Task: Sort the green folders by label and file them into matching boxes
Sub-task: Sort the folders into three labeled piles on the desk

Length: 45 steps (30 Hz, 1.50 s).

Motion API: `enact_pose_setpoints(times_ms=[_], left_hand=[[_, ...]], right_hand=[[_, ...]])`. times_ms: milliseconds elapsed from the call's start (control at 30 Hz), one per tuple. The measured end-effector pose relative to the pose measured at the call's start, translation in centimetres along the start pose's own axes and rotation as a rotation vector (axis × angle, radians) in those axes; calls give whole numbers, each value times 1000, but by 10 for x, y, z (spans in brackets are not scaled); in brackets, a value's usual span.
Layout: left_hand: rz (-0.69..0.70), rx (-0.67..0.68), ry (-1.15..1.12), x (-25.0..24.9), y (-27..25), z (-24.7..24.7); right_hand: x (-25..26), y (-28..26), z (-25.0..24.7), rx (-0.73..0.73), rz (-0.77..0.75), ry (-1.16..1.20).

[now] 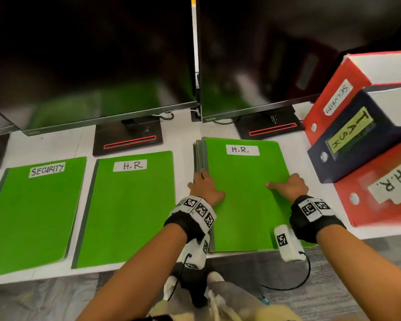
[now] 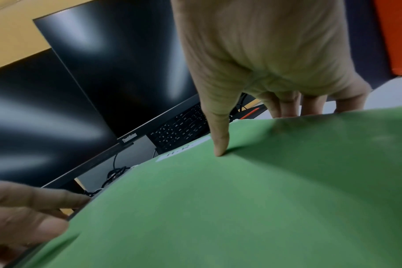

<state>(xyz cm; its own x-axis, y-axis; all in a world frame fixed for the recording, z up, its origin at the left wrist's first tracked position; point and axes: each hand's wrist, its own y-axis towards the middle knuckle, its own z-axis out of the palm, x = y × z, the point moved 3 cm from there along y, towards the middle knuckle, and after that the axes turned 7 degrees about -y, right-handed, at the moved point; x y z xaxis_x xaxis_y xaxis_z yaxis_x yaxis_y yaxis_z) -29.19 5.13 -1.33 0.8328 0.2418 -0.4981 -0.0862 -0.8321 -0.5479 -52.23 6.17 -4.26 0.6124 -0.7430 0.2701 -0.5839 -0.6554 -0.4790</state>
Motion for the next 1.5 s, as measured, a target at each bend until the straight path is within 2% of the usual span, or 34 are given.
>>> enact_pose_setpoints(times_ms=[200,367,467,567,733,967,1167,1333,1500], left_hand=[[-14,8,-30,-13,2,10],[-144,-76,-186,-3,13,-1],[-231,-138,-203,17,15,-19],[-319,-247,-250,42,15,-45],[-345,-383,-419,90,12,-85],[-439,-357,-338,170,10,-129],[-524,-276,-83,213,7,-136],[-545,-257,90,231,6,-133],[-517,-292,47,234,10,-127]], right_hand=[[-13,4,-13,-61,-1,245],[5,-19,-18,-203,-71,239],[26,-32,-10,-116,-194,346],[51,-49,3,16,-268,344],[108,-88,34,130,-438,271],[174,-136,86,284,-574,100],[188,-143,134,379,-492,-7],[191,-150,159,361,-447,-186],[192,-156,167,327,-481,-284]])
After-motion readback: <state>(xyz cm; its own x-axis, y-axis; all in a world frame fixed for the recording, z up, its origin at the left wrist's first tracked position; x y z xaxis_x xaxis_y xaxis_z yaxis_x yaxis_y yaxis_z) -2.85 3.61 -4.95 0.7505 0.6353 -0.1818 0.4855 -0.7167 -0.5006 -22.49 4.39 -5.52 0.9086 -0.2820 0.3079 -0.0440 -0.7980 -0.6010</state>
